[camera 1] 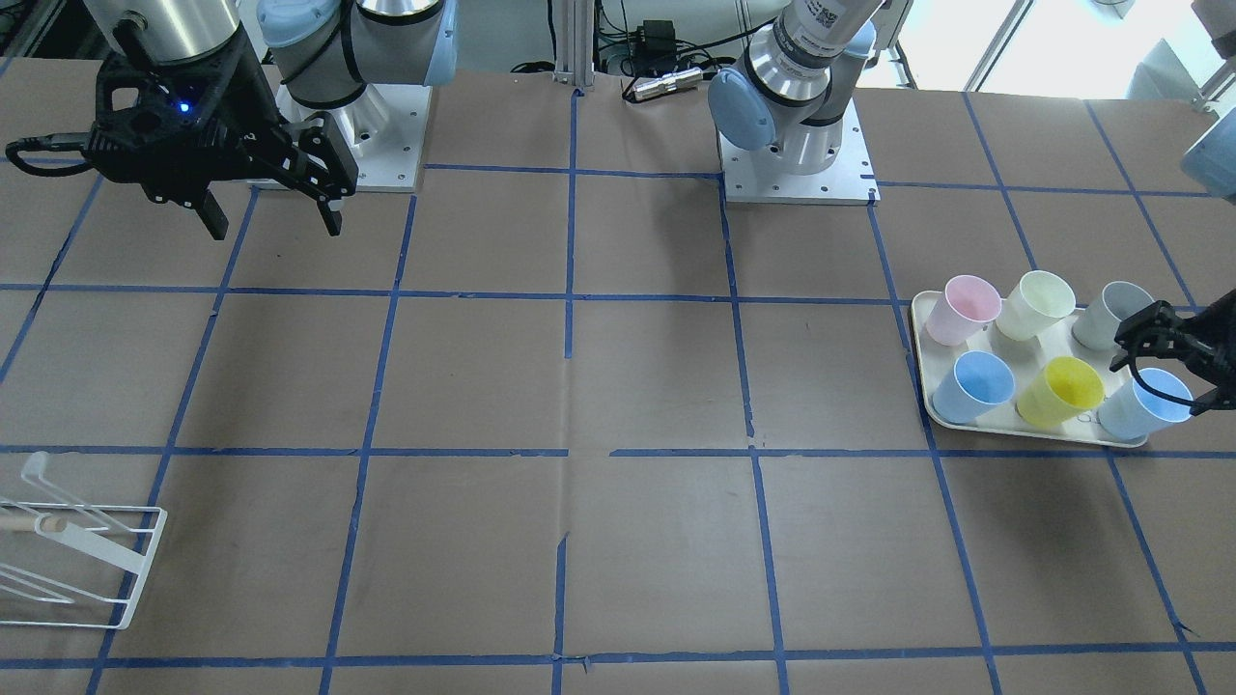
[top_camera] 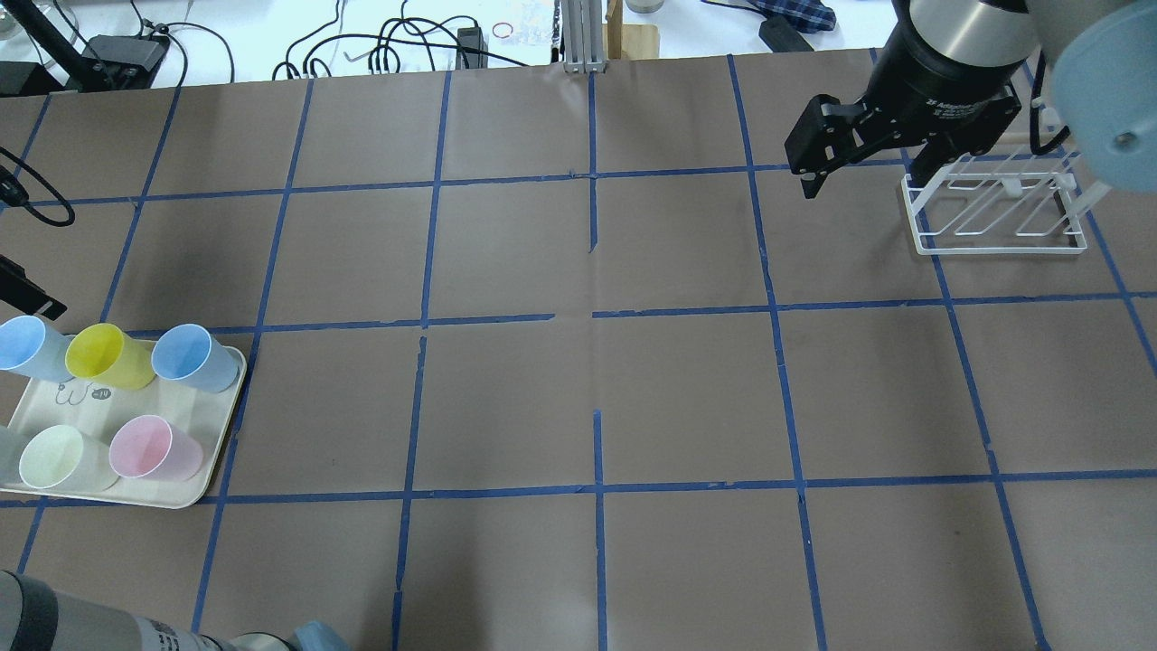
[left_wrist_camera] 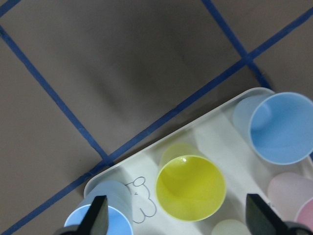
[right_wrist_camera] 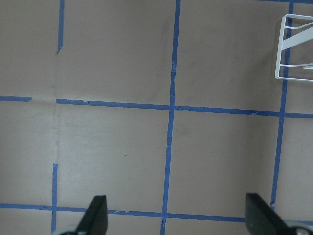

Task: Transfer IKEA cup to right arm and place on rack

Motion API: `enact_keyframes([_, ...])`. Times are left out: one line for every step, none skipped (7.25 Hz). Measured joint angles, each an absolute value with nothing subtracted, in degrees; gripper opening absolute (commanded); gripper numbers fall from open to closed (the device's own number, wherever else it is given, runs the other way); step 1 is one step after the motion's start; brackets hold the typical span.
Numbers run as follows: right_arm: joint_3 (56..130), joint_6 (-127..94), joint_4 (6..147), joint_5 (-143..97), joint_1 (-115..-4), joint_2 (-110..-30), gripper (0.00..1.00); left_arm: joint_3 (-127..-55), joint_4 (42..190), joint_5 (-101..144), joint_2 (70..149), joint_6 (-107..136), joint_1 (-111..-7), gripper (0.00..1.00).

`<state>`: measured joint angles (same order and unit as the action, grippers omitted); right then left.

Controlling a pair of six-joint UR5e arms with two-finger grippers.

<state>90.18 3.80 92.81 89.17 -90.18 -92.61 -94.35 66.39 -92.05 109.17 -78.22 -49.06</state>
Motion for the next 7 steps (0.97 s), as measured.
enact_keyframes([90.2,3.8,92.8,89.3,-90.2,-92.6,1.00,-94.4,65.6,-93.0,110.6,-78.8,-48.8,1.00])
enact_keyframes([90.2,3.9,92.8,89.3,-90.2,-92.6,1.00,-94.4,65.2,-93.5,111.9,-78.8,-48.7,0.98])
enact_keyframes([90.2,3.9,92.8,89.3,-90.2,-92.6,1.00,-94.2,65.1,-93.6,112.9,-78.3,-48.6,0.98])
enact_keyframes([90.2,3.9,92.8,89.2,-90.2,-92.7,1.00,-94.1,65.1,-93.6,113.4,-76.8,-48.7,0.98])
enact_keyframes([90.2,3.8,92.8,89.2,-90.2,-92.7,1.00,-94.3,65.1,-93.5,113.8,-74.5,-48.8,0.98])
enact_keyframes([90.2,3.8,92.8,89.2,-90.2,-92.7,1.00,-94.4,65.1,-93.5,114.0,-73.1,-48.8,0.96])
enact_keyframes([90.2,3.8,92.8,89.1,-90.2,-92.7,1.00,-94.5,65.1,-93.6,114.2,-72.5,-48.9,0.94])
